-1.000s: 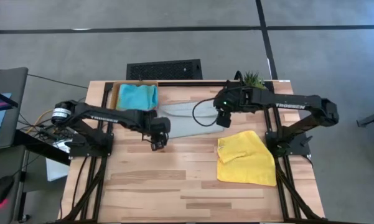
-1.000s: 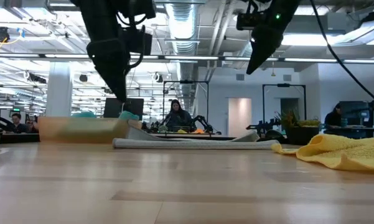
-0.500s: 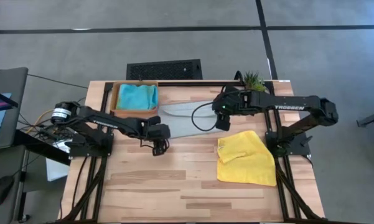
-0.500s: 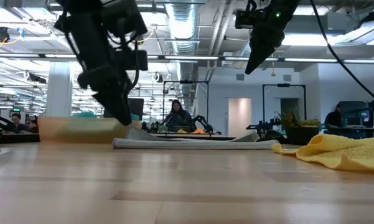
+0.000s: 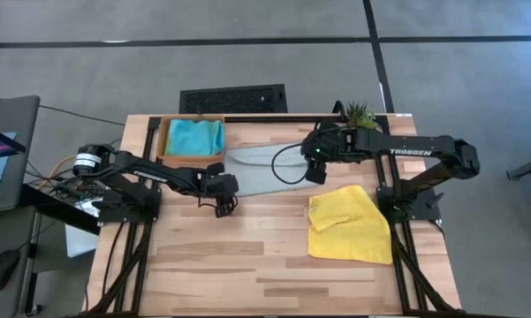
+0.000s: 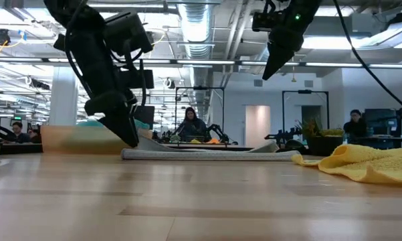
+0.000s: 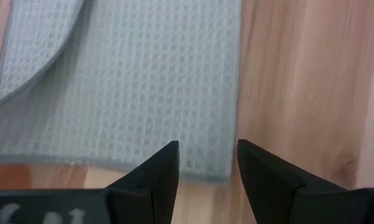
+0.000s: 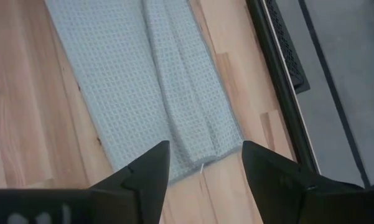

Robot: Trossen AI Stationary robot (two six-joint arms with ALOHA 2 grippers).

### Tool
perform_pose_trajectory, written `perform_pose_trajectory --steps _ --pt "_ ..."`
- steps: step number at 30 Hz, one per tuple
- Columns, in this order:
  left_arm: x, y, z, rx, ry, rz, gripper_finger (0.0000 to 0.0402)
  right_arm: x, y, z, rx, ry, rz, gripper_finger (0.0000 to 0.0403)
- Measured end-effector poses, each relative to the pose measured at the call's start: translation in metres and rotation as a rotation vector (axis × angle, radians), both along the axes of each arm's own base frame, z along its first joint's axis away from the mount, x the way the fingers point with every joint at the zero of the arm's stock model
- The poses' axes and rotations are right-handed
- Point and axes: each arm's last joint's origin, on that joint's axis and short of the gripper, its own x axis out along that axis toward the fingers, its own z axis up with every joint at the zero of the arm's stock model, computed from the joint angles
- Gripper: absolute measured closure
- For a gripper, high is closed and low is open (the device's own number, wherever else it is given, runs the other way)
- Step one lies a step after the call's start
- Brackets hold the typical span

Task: Fold microfiber towels
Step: Fold the gray microfiber towel

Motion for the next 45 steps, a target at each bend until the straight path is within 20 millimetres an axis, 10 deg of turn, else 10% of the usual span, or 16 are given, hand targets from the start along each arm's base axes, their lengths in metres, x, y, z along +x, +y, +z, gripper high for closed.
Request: perform_pose_trajectory --steps 25,35,45 --pt "0.007 0.005 -0.028 0.002 0.043 -0.069 0.0248 0.000 0.000 0.001 -0.001 -0.007 0.000 0.0178" --pt "0.010 0.002 -0.019 -0.138 0.112 0.021 0.0390 0.000 0.000 0.000 0.000 -0.004 0.000 0.0178" --pt "0.000 -0.044 -0.008 -0.282 0.231 0.097 0.0400 -0.003 0.001 -0.001 0.006 0.033 -0.001 0.0178"
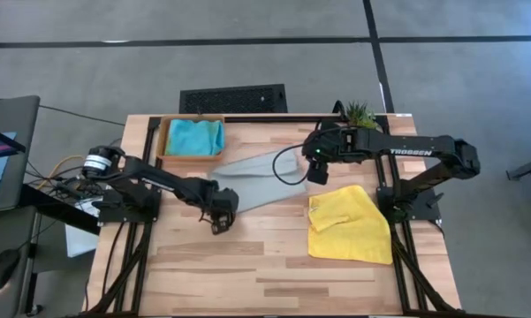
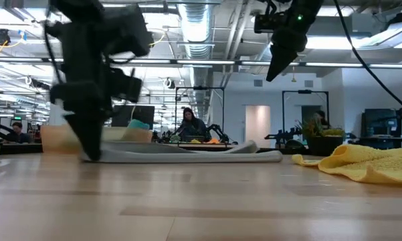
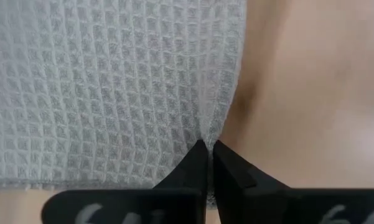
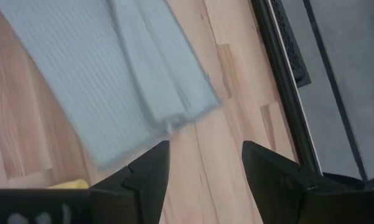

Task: Fold microfiber towels
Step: Fold the gray microfiber towel

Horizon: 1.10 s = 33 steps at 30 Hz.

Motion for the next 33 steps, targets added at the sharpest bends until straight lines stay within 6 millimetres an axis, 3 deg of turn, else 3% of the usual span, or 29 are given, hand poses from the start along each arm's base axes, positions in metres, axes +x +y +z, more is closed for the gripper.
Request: perform_pose_trajectory --steps 7,15,24,33 --pt "-0.002 -0.010 0.034 0.021 0.042 0.020 0.0401 -0.006 0.001 -0.003 0.027 0.050 -0.036 0.0178" --pt "0.027 0.005 0.076 0.120 -0.018 -0.130 0.0401 -0.010 0.002 -0.005 0.037 0.094 -0.043 0.0178" --pt "0.069 0.046 0.081 0.158 -0.016 -0.231 0.0401 -0.011 0.002 -0.005 0.038 0.106 -0.043 0.0178" --pt "0.126 0.068 0.082 0.218 -0.016 -0.401 0.0401 -0.015 0.003 -0.006 0.044 0.154 -0.044 0.0178"
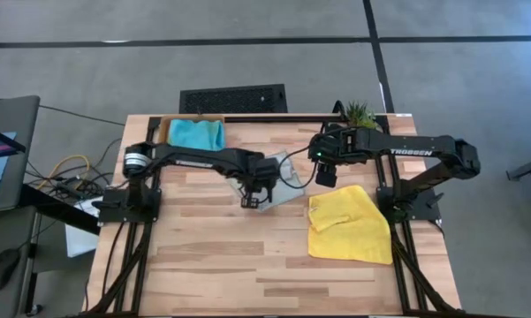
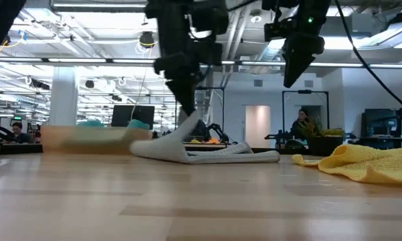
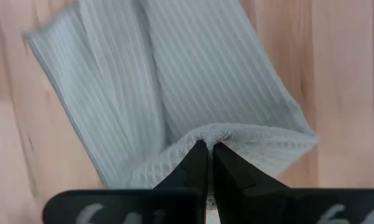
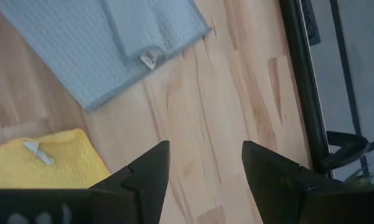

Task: Fold microfiber towels
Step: Fold the gray microfiber towel

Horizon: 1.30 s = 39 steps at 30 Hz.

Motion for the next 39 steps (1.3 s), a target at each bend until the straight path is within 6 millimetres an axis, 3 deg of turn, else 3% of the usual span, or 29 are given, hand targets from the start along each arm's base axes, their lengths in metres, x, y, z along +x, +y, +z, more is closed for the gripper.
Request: perform_pose_trajectory --steps 11,20,25,39 --pt "0.044 0.033 0.008 0.061 -0.072 -0.074 0.0401 -0.024 0.004 0.021 -0.009 -0.043 -0.002 0.0178" --pt "0.055 0.036 0.027 0.105 -0.196 -0.116 0.0401 -0.045 0.008 0.039 -0.007 -0.130 -0.035 0.0178" --pt "0.057 0.036 0.028 0.091 -0.222 -0.135 0.0401 -0.052 0.009 0.045 -0.007 -0.162 -0.047 0.0178" --pt "0.063 0.038 0.032 0.059 -0.311 -0.020 0.0392 -0.056 0.009 0.048 -0.009 -0.178 -0.047 0.0178"
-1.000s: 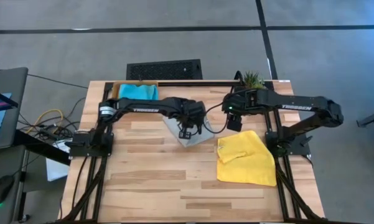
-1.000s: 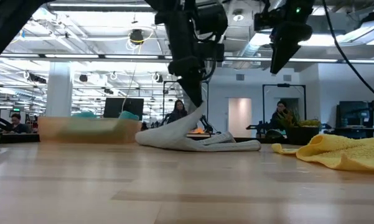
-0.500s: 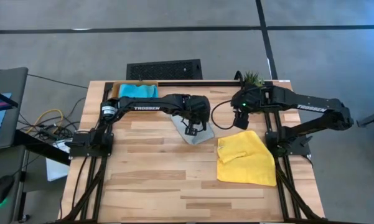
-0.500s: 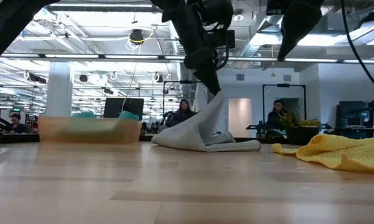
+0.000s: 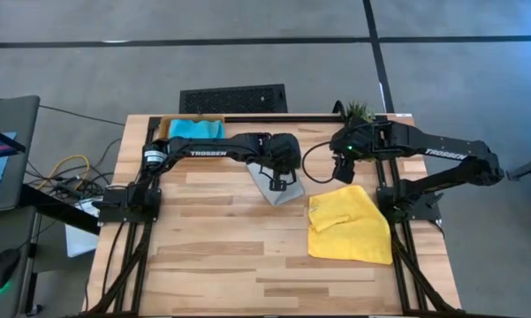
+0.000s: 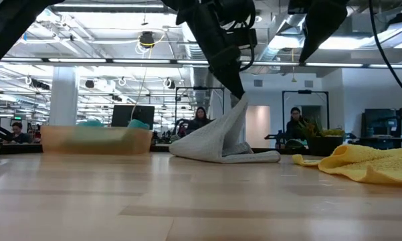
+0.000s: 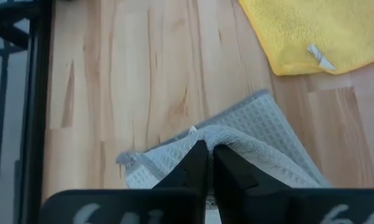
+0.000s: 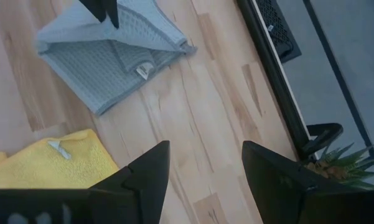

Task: Fold microfiber towels
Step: Fold the gray microfiber towel, then put the gray microfiber towel into the orange bin

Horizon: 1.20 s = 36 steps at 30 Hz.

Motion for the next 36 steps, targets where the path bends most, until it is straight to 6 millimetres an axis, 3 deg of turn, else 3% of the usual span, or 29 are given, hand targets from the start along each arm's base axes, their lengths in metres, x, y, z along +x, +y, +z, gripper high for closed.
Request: perform_pose_trajectory --steps 15,21,25,30,36 --pt "-0.001 0.000 -0.001 -0.049 0.003 0.054 0.0262 -0.001 0.000 -0.001 0.002 0.018 0.000 0.0178" --pt "-0.004 -0.002 0.000 -0.113 0.011 0.108 0.0247 -0.002 0.000 -0.001 0.008 0.024 -0.002 0.0178" --pt "-0.021 -0.001 0.001 -0.252 0.126 0.176 0.0247 0.001 0.001 -0.002 0.090 -0.026 -0.012 0.0178" --pt "-0.039 0.007 -0.003 -0.398 0.279 0.270 0.0246 0.006 -0.003 -0.025 0.266 -0.098 0.025 0.0178" --pt "-0.059 0.008 0.000 -0.421 0.399 0.338 0.0246 0.002 -0.008 -0.054 0.390 -0.073 -0.070 0.0178"
